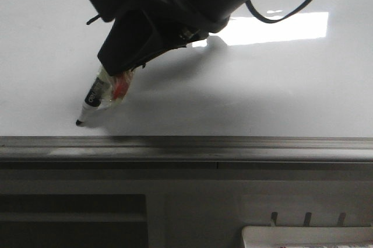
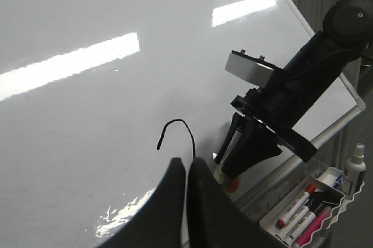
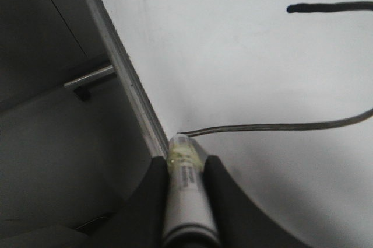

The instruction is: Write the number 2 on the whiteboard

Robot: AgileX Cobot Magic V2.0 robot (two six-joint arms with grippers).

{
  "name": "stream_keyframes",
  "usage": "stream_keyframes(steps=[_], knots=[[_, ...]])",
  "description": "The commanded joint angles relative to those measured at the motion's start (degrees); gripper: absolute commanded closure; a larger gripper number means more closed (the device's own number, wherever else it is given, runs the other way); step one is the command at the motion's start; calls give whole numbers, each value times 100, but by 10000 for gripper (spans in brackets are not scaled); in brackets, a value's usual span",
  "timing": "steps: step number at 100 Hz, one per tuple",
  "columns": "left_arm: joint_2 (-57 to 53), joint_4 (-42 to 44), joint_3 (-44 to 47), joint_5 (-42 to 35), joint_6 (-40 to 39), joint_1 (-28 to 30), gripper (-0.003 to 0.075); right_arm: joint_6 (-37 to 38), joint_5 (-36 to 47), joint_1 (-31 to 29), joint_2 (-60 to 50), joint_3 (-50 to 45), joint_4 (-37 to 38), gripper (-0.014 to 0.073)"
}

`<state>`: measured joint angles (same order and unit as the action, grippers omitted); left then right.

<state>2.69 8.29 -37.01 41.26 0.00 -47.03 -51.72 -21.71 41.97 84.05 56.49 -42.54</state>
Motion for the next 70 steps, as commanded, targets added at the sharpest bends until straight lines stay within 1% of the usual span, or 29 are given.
stream_keyframes(steps=[1, 18, 32, 46, 63, 70], knots=[[99, -26, -121, -452, -70, 9, 741, -67, 811, -120, -9, 101, 253, 654], [99, -26, -121, -452, -70, 9, 741, -67, 536, -310, -140, 101, 316, 654], [99, -26, -121, -452, -70, 9, 741, -40, -9, -637, -365, 101, 635, 654], [99, -26, -121, -452, -70, 9, 741, 704, -517, -1102, -663, 101, 1390, 654], [99, -26, -121, -452, -70, 9, 741, 1710, -1164, -1556, -1038, 101, 2669, 654], [99, -26, -121, -452, -70, 9, 741, 1855, -1237, -1656, -1126, 101, 2868, 654]])
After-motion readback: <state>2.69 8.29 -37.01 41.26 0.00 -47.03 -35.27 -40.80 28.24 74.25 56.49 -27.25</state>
